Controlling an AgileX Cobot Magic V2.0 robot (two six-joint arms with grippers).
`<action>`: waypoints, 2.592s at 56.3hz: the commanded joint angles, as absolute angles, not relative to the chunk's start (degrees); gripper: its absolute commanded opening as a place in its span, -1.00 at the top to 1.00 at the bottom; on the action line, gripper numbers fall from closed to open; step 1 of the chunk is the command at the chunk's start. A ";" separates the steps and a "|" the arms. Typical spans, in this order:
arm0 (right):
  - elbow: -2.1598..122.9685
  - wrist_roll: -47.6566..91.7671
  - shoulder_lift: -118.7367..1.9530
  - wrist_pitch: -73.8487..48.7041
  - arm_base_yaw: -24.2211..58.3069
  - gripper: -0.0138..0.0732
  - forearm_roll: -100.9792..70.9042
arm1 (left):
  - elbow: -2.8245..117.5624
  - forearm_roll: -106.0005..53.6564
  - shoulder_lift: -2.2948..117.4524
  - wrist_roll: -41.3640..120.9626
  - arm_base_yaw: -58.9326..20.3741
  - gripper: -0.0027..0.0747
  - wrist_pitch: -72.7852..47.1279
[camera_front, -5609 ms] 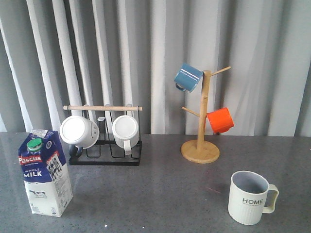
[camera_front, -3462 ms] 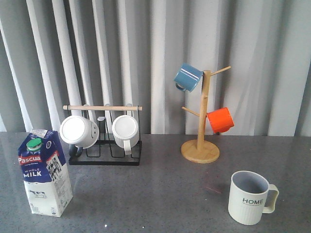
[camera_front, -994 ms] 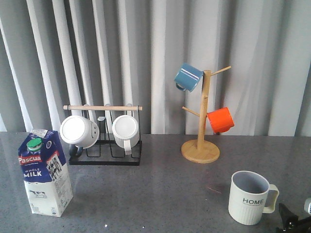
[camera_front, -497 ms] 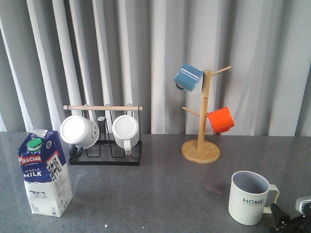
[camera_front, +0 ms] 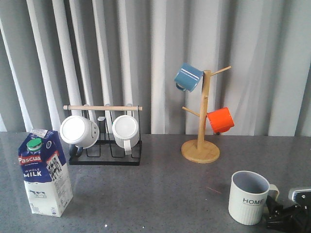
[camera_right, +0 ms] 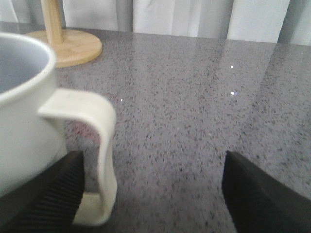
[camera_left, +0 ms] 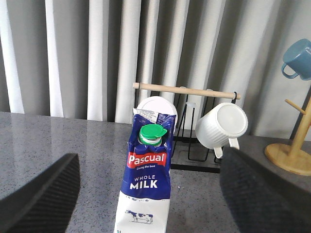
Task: Place milk next to cup
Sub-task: 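Slide the held mug with the right gripper toward the table center, then open the right gripper and withdraw it from the mug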
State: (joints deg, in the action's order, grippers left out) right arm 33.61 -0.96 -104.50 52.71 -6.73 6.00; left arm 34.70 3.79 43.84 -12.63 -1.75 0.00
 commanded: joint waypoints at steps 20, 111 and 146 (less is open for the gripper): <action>41.56 -28.98 -104.15 57.46 -6.09 0.70 22.75 | 36.88 3.60 43.85 -13.11 -1.92 -0.55 3.80; 39.56 9.59 -98.34 49.59 30.50 -0.01 -21.18 | 36.88 3.60 43.85 -13.11 -1.92 -0.55 3.80; 36.62 6.92 -56.39 20.50 12.63 0.07 2.58 | 36.88 3.60 43.85 -13.11 -1.92 -0.55 3.80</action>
State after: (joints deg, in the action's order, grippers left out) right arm 35.23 9.93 -61.99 18.74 14.14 0.00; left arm 34.70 3.79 43.84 -12.63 -1.75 0.00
